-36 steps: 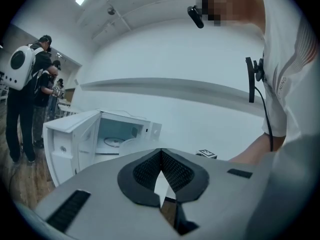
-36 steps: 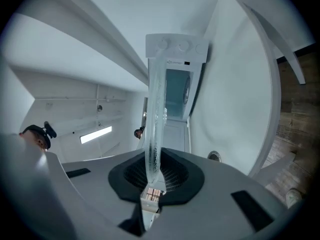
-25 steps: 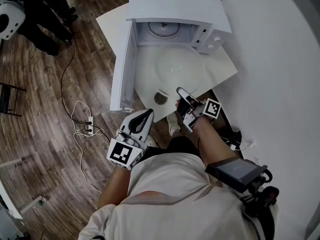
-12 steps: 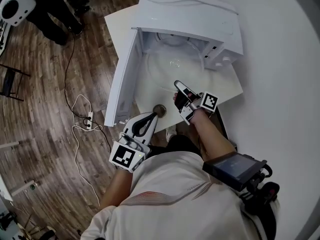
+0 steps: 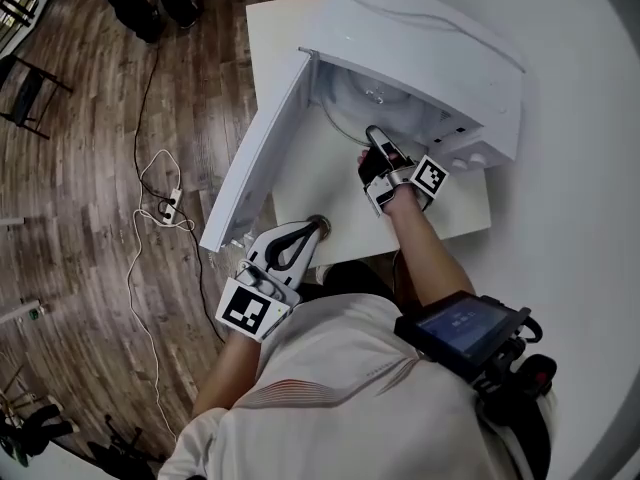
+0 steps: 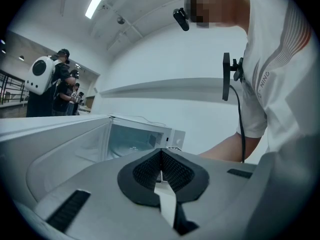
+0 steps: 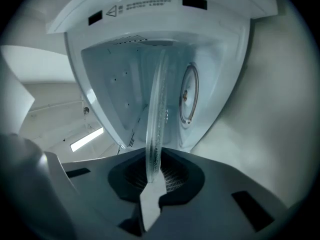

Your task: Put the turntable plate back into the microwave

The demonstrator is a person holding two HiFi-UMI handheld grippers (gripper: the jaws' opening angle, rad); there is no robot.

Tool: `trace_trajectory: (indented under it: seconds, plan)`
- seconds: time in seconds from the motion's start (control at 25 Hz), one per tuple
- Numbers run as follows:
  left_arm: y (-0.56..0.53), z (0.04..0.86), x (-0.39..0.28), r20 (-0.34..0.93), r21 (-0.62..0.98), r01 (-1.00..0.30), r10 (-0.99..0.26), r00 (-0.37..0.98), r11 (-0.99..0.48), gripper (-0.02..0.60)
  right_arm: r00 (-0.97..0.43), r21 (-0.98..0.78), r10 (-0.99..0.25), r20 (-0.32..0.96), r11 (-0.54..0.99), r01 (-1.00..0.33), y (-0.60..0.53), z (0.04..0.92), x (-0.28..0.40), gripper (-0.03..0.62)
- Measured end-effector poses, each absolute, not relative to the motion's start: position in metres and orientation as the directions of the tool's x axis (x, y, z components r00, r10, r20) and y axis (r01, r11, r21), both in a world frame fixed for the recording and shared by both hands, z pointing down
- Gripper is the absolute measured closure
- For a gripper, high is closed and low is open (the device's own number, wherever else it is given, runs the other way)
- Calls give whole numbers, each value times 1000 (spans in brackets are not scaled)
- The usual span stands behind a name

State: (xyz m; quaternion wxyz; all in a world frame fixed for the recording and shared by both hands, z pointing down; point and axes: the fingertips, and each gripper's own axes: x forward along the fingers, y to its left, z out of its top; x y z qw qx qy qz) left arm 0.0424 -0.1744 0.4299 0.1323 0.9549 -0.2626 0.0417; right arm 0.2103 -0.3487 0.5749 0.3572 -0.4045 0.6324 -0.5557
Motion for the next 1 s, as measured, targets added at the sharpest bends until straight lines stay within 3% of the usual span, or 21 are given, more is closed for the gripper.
trace_trajectory:
  seconds: [0.44, 1.0]
  plan:
    - [-187, 436, 35, 117, 289, -570, -563, 818, -769, 571, -297, -992, -951, 83, -51, -113, -403, 589, 228, 563]
    - [-188, 433, 20, 110, 293, -562, -557, 823, -773, 572, -124, -988, -981, 147, -140, -64, -431, 600, 242, 563]
